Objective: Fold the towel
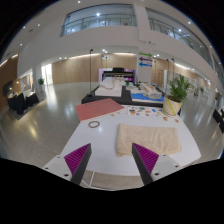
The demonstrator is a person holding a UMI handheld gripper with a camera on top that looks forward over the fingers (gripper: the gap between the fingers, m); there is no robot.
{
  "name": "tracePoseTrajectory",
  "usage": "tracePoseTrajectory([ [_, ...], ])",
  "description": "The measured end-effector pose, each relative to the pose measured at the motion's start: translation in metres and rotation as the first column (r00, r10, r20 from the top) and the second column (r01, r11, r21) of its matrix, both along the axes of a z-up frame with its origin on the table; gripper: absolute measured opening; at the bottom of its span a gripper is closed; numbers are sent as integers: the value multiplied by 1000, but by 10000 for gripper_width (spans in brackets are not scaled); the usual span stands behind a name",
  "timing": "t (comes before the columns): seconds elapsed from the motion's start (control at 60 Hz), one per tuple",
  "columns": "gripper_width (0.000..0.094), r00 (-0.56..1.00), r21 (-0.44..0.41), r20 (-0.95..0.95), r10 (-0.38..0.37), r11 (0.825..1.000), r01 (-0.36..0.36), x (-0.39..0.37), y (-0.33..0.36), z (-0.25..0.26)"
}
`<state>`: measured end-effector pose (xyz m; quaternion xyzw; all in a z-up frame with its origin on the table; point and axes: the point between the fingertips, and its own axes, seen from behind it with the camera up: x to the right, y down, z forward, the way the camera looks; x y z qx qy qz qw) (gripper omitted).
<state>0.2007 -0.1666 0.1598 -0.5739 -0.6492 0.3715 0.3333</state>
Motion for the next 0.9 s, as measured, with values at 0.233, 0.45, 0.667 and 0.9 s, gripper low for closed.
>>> tracePoseTrajectory([
  [0.233, 851, 994, 30, 0, -113, 993, 113, -119, 8, -70],
  [0.45, 845, 986, 79, 49, -162, 984, 158, -192, 20, -133],
  [0.667, 762, 980, 101, 105, -166, 983, 156, -207, 22, -172],
  [0.9, 8, 971, 176, 145, -191, 970, 164, -208, 44, -163],
])
